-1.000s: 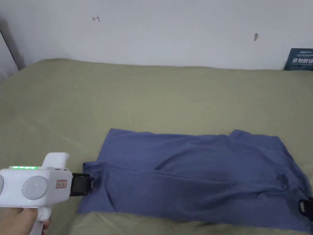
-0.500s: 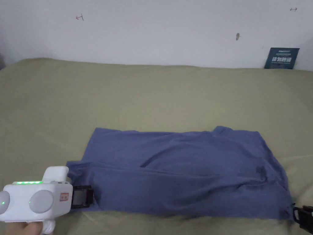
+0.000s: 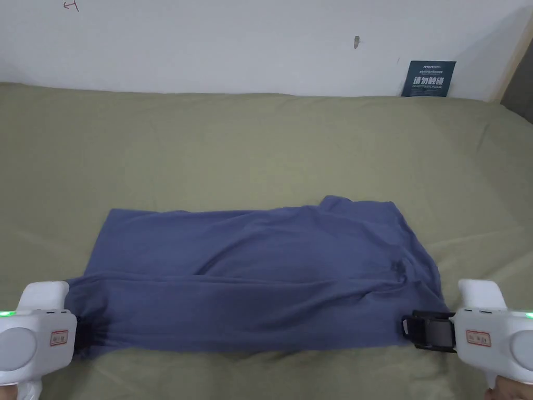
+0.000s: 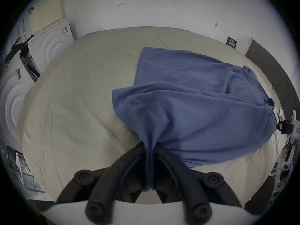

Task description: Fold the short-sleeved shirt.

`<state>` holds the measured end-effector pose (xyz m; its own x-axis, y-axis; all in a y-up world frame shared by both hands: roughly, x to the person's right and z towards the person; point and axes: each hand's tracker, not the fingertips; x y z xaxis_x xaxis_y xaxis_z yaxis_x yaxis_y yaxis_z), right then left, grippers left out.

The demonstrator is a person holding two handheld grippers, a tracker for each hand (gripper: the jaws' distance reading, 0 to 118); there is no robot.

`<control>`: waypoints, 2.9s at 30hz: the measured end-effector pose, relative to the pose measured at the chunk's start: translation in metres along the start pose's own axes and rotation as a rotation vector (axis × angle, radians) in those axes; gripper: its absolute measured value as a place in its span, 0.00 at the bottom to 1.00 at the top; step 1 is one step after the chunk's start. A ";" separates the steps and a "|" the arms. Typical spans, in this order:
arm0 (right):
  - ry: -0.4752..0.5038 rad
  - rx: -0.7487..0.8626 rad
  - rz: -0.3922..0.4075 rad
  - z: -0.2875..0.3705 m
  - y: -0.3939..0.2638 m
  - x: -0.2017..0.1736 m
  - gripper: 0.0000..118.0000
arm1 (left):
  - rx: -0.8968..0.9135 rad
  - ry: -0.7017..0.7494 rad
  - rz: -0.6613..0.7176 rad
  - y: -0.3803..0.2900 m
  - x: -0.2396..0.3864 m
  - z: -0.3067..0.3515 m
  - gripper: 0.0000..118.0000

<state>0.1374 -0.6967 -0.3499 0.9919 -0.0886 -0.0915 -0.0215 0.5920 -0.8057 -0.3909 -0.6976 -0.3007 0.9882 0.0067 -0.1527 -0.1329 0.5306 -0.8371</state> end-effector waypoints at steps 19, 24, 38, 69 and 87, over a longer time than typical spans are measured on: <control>0.086 0.007 -0.002 0.101 -0.061 0.000 0.08 | -0.004 -0.056 0.003 -0.063 -0.035 0.076 0.05; 0.081 -0.025 -0.012 0.126 -0.111 -0.004 0.08 | -0.044 -0.074 0.010 -0.117 -0.042 0.097 0.05; -0.005 0.111 -0.033 0.131 -0.082 -0.011 0.81 | 0.101 -0.066 0.097 -0.085 -0.060 0.113 0.93; -0.051 0.068 0.027 -0.025 0.064 0.003 0.00 | 0.013 0.018 -0.038 0.081 -0.012 -0.057 0.40; -0.074 -0.080 0.040 -0.061 0.093 0.011 0.00 | 0.016 0.014 -0.030 0.077 -0.020 -0.054 0.04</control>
<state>0.1389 -0.6912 -0.4617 0.9965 -0.0052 -0.0837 -0.0683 0.5276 -0.8467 -0.4246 -0.7026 -0.3906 0.9906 -0.0208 -0.1351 -0.1021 0.5439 -0.8329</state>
